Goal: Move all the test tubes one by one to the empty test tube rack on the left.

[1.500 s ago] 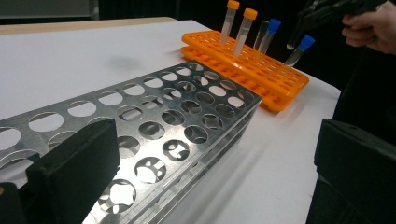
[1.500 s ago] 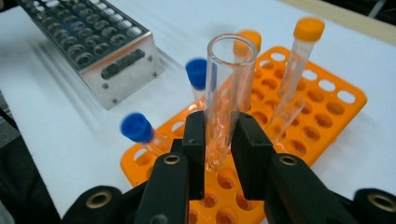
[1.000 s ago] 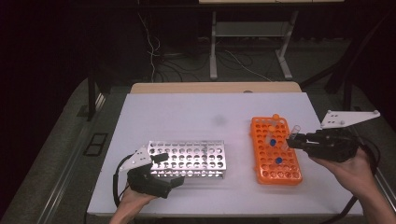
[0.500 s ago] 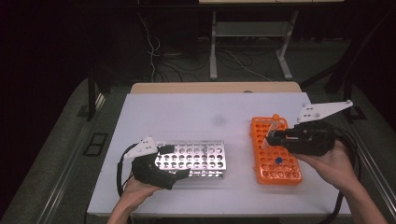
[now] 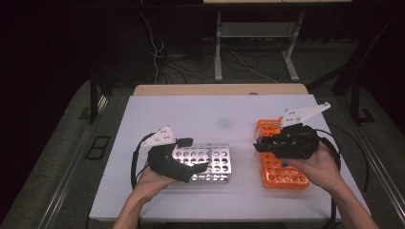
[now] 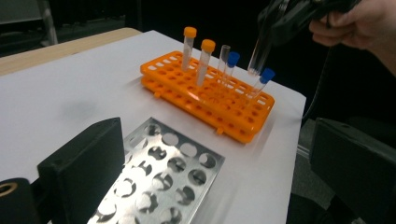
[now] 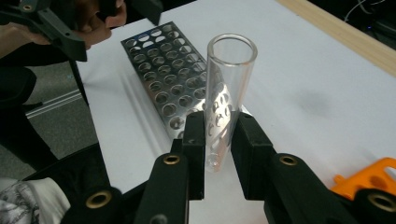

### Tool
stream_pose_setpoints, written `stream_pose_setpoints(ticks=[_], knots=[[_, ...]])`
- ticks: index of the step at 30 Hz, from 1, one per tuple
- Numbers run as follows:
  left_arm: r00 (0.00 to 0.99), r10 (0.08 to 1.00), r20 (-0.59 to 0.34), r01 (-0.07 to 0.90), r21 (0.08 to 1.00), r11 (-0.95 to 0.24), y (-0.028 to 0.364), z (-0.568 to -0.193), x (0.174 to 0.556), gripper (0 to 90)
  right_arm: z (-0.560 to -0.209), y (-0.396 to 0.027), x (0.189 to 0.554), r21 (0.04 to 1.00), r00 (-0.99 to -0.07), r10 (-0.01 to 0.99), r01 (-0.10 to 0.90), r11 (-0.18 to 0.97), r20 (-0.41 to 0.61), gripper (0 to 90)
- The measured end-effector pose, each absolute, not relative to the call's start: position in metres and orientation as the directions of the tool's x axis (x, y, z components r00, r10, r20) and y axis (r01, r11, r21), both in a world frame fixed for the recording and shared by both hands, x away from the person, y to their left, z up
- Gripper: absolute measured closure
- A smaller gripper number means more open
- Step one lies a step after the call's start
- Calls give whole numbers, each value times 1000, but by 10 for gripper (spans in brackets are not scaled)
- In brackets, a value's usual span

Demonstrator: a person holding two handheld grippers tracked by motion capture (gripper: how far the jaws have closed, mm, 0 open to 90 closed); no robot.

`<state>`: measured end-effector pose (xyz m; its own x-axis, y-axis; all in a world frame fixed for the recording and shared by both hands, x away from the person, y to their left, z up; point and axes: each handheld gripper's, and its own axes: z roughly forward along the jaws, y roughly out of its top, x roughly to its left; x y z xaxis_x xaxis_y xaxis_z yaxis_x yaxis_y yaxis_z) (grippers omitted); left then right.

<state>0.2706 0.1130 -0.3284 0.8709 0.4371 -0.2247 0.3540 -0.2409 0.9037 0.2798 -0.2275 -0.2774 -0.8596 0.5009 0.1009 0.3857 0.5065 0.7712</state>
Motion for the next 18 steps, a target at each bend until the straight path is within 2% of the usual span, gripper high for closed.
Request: stream_pose_setpoints(ticks=[11,18], knots=[[903,355,-241,337,911,-239,84,-316,282,155,-287,-201,283,760,-883,453,375,530,120,753],[922,296,-248,326,911,-253,67,-305,291,275,-290,-190,284,758,-892,433,370,538,128,753]])
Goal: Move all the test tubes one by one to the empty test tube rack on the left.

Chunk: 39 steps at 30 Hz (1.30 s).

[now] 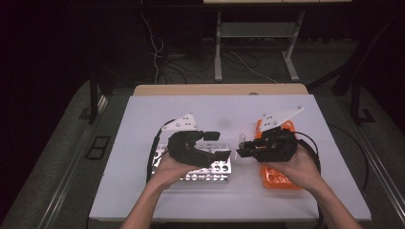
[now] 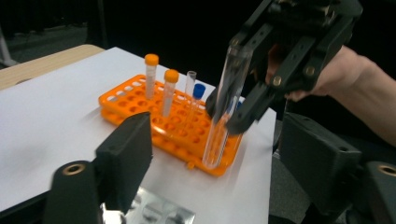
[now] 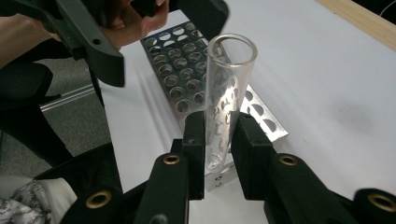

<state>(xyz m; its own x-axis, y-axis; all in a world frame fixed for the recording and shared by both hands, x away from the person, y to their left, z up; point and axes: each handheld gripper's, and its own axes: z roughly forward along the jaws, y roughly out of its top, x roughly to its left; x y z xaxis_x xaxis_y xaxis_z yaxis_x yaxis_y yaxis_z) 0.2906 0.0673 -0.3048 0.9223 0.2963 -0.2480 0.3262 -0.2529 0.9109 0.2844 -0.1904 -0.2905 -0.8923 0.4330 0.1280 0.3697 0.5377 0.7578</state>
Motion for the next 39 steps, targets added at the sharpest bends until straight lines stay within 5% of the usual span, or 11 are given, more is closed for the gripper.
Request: stream_pose_setpoints(ticks=[20,26,39], knots=[[937,268,-225,298,915,-271,40,-302,300,713,-297,-176,287,759,-903,407,360,542,137,752],[937,270,-222,294,919,-264,41,-302,302,745,-300,-180,288,768,-896,413,379,517,164,744],[937,283,-206,275,934,-229,44,-294,307,747,-303,-206,277,803,-849,500,415,428,172,401]])
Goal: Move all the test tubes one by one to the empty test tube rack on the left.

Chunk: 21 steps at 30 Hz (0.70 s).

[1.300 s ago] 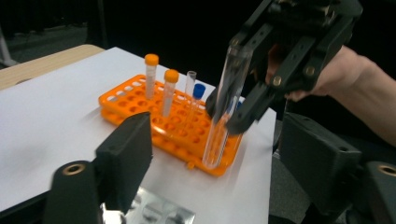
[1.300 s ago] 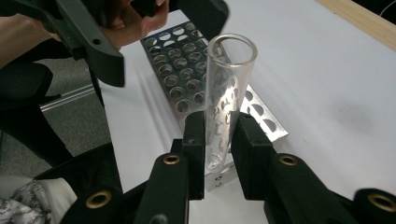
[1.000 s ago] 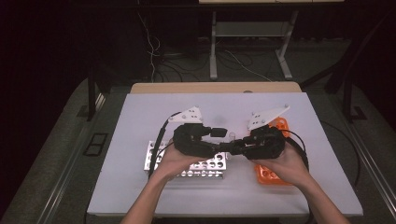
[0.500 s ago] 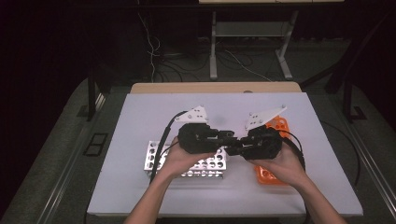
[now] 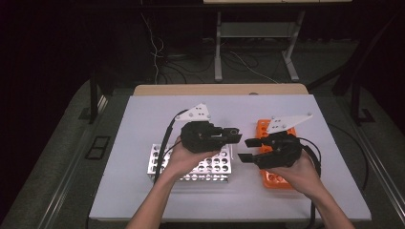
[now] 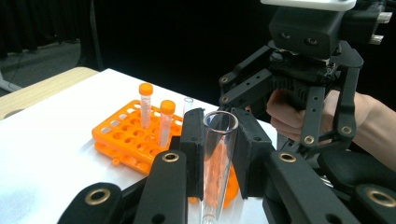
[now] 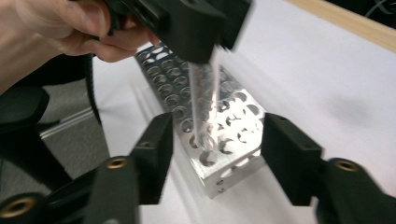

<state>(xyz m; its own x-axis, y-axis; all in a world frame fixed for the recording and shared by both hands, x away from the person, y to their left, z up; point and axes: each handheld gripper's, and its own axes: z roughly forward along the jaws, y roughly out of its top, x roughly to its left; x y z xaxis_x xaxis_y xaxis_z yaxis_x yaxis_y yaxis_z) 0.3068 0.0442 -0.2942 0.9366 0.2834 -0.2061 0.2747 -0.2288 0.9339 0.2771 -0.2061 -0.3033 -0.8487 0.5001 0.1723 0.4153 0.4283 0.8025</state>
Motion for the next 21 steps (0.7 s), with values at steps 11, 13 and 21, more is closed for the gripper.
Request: stream_pose_setpoints(ticks=[11,13,21], knots=[[925,321,-204,288,927,-241,48,-298,318,746,-303,-236,260,827,-788,593,437,353,163,101],[923,328,-203,289,927,-240,49,-299,320,747,-303,-242,256,827,-777,611,438,352,151,3],[905,371,-209,310,920,-239,52,-304,336,747,-307,-269,241,843,-739,650,455,287,177,3]])
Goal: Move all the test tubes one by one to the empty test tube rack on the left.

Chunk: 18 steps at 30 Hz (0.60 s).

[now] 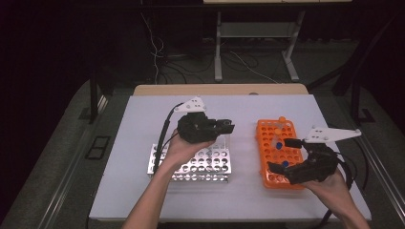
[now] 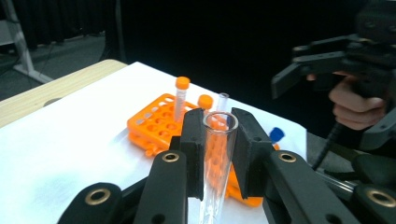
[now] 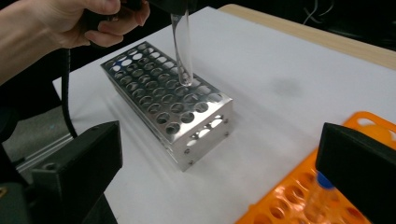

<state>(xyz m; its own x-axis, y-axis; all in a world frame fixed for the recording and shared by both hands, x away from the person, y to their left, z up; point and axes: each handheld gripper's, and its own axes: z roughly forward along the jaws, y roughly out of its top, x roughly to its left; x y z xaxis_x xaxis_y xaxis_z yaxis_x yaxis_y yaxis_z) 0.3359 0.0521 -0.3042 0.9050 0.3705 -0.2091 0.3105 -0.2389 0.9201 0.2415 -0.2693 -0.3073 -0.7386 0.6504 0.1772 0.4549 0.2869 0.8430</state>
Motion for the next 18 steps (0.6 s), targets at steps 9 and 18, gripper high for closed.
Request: stream_pose_setpoints(ticks=[9,18], knots=[[892,401,-208,325,912,-249,51,-315,351,747,-318,-295,233,846,-696,686,482,226,213,3],[885,421,-199,331,905,-268,48,-329,361,748,-332,-308,229,840,-670,703,506,197,239,3]])
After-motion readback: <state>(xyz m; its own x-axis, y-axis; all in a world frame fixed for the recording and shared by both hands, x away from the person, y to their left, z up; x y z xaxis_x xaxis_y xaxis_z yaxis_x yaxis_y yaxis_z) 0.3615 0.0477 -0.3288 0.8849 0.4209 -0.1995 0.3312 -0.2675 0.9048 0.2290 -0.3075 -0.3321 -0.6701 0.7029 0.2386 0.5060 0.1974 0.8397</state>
